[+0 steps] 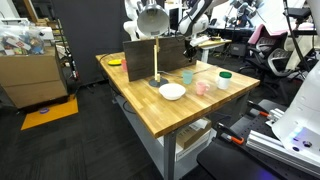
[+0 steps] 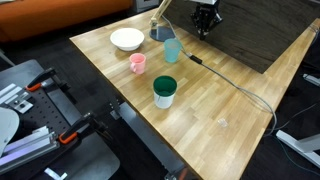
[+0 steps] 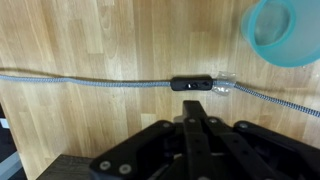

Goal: Turn on the desk lamp

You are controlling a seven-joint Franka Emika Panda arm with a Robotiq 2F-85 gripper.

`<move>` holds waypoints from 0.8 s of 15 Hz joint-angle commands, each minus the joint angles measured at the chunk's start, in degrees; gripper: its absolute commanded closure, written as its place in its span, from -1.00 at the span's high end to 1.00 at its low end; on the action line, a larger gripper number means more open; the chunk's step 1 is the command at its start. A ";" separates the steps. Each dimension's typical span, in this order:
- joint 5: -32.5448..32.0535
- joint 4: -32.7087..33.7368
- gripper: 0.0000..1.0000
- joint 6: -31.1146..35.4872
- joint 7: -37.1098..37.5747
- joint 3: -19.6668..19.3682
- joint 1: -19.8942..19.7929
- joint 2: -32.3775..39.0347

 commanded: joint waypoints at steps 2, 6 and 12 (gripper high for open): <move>1.63 3.96 -1.00 -2.48 -0.40 0.75 -0.84 3.38; 3.24 6.02 -1.00 -3.24 -0.49 1.45 -1.15 5.69; 4.98 9.02 -1.00 -3.67 -0.16 1.56 -1.30 8.49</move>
